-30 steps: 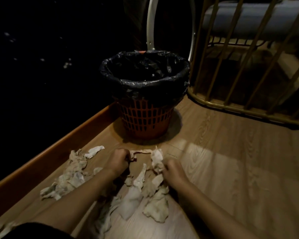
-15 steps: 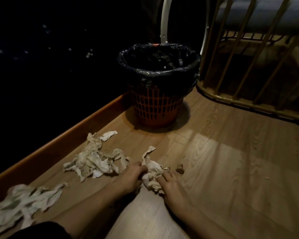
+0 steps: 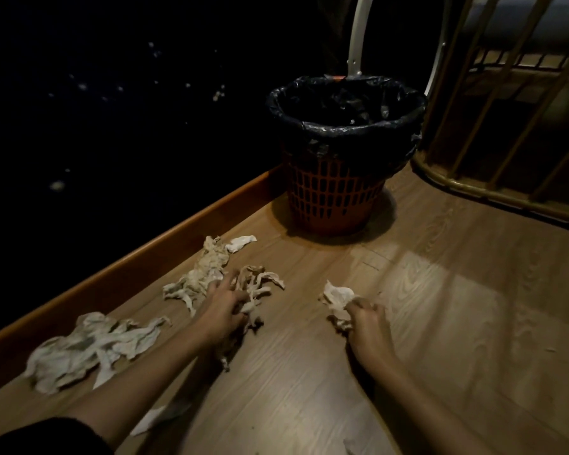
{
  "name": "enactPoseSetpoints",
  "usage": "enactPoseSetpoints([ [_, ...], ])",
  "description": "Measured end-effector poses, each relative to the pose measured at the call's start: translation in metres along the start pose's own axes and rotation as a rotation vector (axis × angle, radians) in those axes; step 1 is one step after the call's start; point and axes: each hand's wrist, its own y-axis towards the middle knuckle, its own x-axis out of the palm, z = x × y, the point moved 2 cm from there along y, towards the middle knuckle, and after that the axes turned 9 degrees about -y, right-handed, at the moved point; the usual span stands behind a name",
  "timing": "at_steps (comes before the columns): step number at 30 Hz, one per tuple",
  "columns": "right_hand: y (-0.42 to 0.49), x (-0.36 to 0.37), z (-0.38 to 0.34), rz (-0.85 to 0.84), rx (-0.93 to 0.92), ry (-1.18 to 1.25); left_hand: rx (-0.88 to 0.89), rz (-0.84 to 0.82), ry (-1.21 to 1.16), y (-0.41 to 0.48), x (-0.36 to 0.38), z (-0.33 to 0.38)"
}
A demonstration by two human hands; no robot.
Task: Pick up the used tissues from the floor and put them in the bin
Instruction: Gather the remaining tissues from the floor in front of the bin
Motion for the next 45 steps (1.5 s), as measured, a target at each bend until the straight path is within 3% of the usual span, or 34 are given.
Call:
enactPoseSetpoints([
  [2,-0.012,0.01,-0.005,0.028,-0.048,0.052,0.035,-0.058,-0.021,-0.004,0.012,0.004],
  [4,-0.019,0.016,-0.01,0.039,-0.075,0.06,0.116,-0.011,-0.069,-0.008,0.02,0.014],
  [11,0.007,0.012,-0.041,-0.09,-0.206,0.173,0.242,0.032,-0.202,-0.017,0.031,0.036],
  [16,0.061,-0.002,-0.111,-0.038,-0.291,0.259,0.041,0.329,-0.376,0.0,-0.02,0.017],
  [19,0.093,-0.006,-0.155,0.018,-0.337,0.243,-0.168,0.45,-0.292,0.009,-0.056,-0.019],
  [23,0.129,0.013,-0.201,-0.078,-0.401,0.149,-0.468,0.319,-0.202,0.012,-0.066,-0.077],
  [27,0.149,0.06,-0.23,-0.402,-0.479,-0.072,-0.479,0.228,-0.415,0.004,-0.035,-0.102],
  [29,0.148,0.082,-0.237,-0.494,-0.518,-0.174,-0.485,0.284,-0.402,0.005,-0.024,-0.106],
  [31,0.142,0.096,-0.243,-0.408,-0.549,-0.244,-0.447,0.372,-0.335,0.009,-0.02,-0.103],
  [36,0.099,0.108,-0.226,-0.08,-0.523,-0.108,-0.355,0.468,-0.285,0.009,-0.005,-0.084],
  [41,0.081,0.085,-0.19,-0.076,-0.499,-0.016,-0.206,0.436,-0.279,0.003,-0.01,-0.074],
  [45,0.1,0.01,-0.182,0.041,-0.554,0.141,0.03,0.526,-0.221,0.015,-0.067,-0.038],
])
